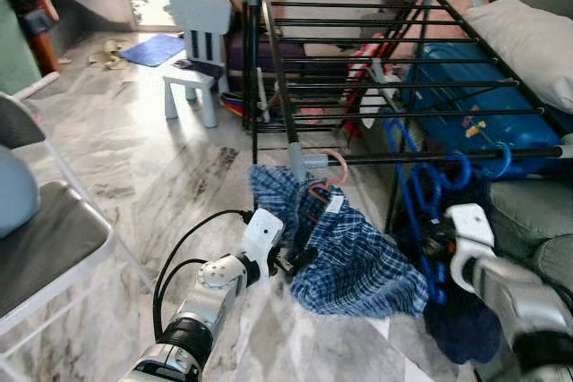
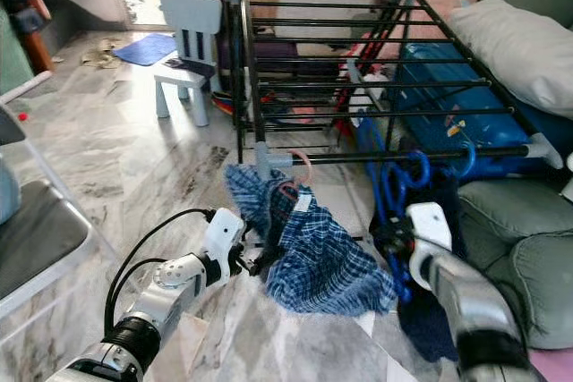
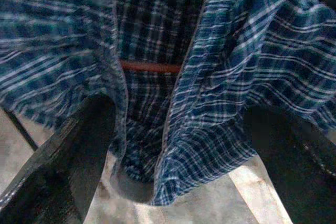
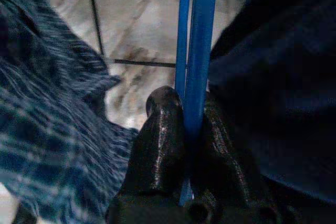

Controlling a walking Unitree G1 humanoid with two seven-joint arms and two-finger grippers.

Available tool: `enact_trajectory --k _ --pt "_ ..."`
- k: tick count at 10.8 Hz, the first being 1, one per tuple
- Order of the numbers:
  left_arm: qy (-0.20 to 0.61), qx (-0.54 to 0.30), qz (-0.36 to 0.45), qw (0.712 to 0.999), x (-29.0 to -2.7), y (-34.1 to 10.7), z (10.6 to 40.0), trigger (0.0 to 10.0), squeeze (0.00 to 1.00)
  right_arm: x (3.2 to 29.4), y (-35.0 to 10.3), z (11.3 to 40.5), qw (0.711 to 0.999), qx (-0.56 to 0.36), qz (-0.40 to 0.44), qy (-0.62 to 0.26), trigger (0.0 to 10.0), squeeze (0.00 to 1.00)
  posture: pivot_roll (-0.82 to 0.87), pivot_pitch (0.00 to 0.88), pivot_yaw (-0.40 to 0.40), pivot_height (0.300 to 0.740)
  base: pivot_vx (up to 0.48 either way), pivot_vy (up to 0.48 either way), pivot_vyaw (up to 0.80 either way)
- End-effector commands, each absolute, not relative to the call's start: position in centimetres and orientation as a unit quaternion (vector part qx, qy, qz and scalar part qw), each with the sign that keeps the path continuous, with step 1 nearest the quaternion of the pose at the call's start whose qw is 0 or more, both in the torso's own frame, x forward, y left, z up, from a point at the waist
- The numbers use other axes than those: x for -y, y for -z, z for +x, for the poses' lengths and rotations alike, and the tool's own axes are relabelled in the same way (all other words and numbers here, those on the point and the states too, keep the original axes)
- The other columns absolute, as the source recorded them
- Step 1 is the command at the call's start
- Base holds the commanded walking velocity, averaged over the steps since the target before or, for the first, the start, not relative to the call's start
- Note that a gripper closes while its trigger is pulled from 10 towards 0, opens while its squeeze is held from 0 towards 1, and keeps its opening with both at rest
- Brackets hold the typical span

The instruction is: Hang hanger

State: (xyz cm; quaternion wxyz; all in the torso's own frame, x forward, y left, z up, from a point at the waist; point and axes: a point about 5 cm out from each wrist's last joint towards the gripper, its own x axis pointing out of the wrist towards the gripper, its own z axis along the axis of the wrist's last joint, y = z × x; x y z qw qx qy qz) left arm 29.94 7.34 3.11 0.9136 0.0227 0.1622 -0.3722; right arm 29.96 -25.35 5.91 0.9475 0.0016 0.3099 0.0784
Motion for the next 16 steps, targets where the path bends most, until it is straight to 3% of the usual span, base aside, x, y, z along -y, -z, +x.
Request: enact_trajectory --k 1,5,9,10,13,16 --pt "0.377 -0.163 0.029 0.911 -7.2 -3.1 29.9 10.0 0.00 25.3 -6.5 30.9 0.948 -0.304 0.011 -0.094 10.0 0.00 0.07 0.000 -0.104 0.740 0.000 0.000 0.00" --pt "0.361 -0.166 0.036 0.917 -8.4 -2.9 29.7 10.0 0.00 25.2 -5.1 31.5 0.929 -0.346 0.081 -0.103 10.0 0.00 0.12 0.000 -0.136 0.740 0.000 0.000 0.00" --pt "0.356 -0.168 0.041 0.918 -8.9 -2.9 29.8 10.0 0.00 25.4 -2.5 29.8 0.917 -0.378 0.103 -0.078 10.0 0.00 0.13 0.000 -0.130 0.740 0.000 0.000 0.00" --pt "0.364 -0.169 0.046 0.915 -8.6 -2.9 29.8 10.0 0.00 25.7 -2.4 29.6 0.922 -0.366 0.103 -0.073 10.0 1.00 0.13 0.000 -0.126 0.740 0.000 0.000 0.00" --pt "0.348 -0.159 0.057 0.922 -9.0 -3.2 30.1 10.0 0.00 27.3 -3.9 29.7 0.954 -0.293 0.051 -0.037 10.0 1.00 0.10 0.000 -0.110 0.740 0.000 0.000 0.00" --pt "0.289 -0.158 0.042 0.943 -11.0 -3.8 31.3 10.0 0.00 26.9 -4.2 27.1 0.971 -0.235 0.042 -0.006 10.0 1.00 0.09 0.000 -0.096 0.740 0.000 0.000 0.00"
